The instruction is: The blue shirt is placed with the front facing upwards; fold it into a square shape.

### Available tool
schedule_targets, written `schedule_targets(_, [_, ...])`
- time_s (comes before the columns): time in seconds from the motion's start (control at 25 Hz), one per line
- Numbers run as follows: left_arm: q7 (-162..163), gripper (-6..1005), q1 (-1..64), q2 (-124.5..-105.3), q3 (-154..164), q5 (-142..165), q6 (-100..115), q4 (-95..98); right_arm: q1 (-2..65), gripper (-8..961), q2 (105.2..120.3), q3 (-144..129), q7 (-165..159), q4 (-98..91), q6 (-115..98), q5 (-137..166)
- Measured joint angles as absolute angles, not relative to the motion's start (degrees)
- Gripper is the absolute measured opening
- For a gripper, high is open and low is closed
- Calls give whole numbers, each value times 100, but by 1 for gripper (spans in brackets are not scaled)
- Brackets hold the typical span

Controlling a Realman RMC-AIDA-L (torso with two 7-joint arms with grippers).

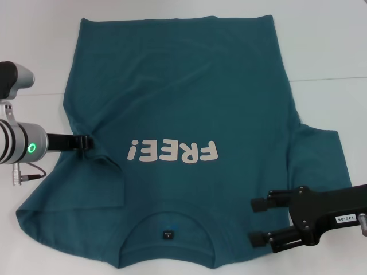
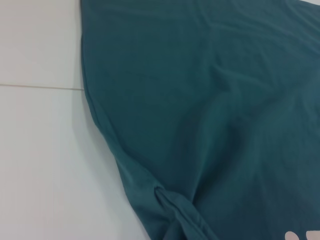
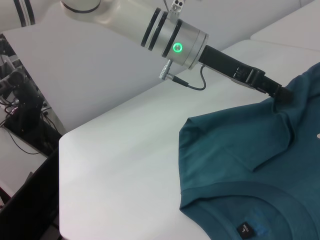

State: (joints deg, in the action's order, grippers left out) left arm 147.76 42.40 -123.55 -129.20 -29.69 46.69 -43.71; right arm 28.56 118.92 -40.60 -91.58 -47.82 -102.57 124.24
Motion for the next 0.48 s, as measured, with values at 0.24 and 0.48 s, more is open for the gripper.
schedule_targets(0.24, [14775, 311, 4242, -12355, -12920, -2992, 4690, -4406, 2863, 919, 11891, -4060, -9158, -4782, -10257, 12428])
schedule_targets(0.48, [14807, 85, 4351, -12370, -12920, -2996, 4705, -4406, 2865, 919, 11892, -4060, -9158, -4782, -10257, 12428])
